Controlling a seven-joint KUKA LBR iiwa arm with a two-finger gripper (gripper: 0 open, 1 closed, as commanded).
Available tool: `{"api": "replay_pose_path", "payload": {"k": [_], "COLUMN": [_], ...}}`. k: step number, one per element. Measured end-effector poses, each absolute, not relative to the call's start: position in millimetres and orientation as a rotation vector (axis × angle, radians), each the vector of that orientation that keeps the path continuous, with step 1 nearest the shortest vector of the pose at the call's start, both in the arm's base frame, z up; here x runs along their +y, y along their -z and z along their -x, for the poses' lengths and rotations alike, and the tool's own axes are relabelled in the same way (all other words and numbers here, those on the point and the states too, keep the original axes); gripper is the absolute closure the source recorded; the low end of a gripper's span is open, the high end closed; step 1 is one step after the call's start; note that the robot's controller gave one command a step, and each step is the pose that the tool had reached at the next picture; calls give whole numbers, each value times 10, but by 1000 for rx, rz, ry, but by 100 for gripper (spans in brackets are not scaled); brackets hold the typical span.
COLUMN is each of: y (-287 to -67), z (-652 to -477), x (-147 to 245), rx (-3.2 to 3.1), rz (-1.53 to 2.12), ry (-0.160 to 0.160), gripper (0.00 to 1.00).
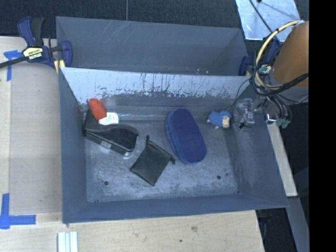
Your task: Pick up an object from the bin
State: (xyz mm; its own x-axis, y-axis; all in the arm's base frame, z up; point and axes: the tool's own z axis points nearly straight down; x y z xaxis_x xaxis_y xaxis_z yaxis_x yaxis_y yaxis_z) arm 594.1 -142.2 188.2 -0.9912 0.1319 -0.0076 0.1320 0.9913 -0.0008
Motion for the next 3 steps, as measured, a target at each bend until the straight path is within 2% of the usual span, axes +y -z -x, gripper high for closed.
{"api": "replay_pose_path", "payload": {"k": [1, 2, 3], "y": [-1232, -1256, -745], "z": [-6004, -6014, -6232], "x": [-1140, -1153, -1314], "rx": [3112, 3108, 3086], "rz": [-444, -443, -578], "ry": [-2, 0, -10], "gripper": [100, 0, 0]}}
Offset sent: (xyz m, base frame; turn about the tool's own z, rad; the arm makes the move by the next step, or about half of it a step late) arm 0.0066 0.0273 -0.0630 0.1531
